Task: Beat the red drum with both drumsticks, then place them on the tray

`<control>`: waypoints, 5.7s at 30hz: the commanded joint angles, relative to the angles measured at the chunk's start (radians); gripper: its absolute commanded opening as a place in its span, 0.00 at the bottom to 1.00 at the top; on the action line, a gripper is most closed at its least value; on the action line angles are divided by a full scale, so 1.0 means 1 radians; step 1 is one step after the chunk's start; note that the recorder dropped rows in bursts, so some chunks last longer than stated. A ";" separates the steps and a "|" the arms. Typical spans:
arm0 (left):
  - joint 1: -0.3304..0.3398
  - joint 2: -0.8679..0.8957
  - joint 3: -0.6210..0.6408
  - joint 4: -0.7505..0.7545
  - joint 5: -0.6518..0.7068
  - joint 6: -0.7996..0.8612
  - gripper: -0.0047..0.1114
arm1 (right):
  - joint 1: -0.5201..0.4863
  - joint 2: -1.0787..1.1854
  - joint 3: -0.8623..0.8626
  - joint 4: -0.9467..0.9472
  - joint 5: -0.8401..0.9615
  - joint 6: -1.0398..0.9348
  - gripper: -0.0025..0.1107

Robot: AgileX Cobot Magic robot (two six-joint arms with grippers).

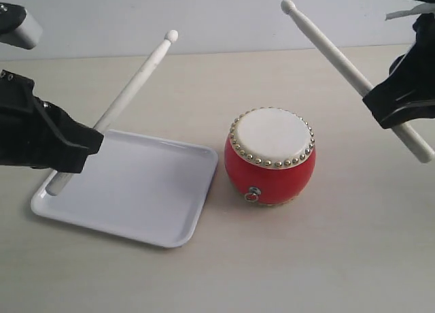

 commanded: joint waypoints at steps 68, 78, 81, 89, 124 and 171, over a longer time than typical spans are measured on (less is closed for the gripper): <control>-0.185 0.377 -0.343 0.095 0.276 0.070 0.04 | -0.012 -0.041 0.096 0.000 0.066 0.028 0.02; -0.201 0.535 -0.358 0.095 0.282 0.072 0.04 | -0.012 -0.037 0.096 0.000 0.066 0.027 0.02; -0.201 0.465 -0.360 0.091 0.229 0.068 0.04 | -0.012 -0.017 0.098 0.007 0.066 0.027 0.02; -0.109 0.245 -0.365 0.104 0.267 0.047 0.04 | -0.012 0.190 0.219 0.043 0.066 -0.009 0.02; -0.127 0.242 -0.432 0.120 0.407 0.039 0.04 | -0.012 0.250 0.206 0.087 0.066 -0.013 0.02; -0.251 0.759 -0.673 0.189 0.665 -0.014 0.04 | -0.012 0.011 -0.012 0.066 0.066 0.019 0.02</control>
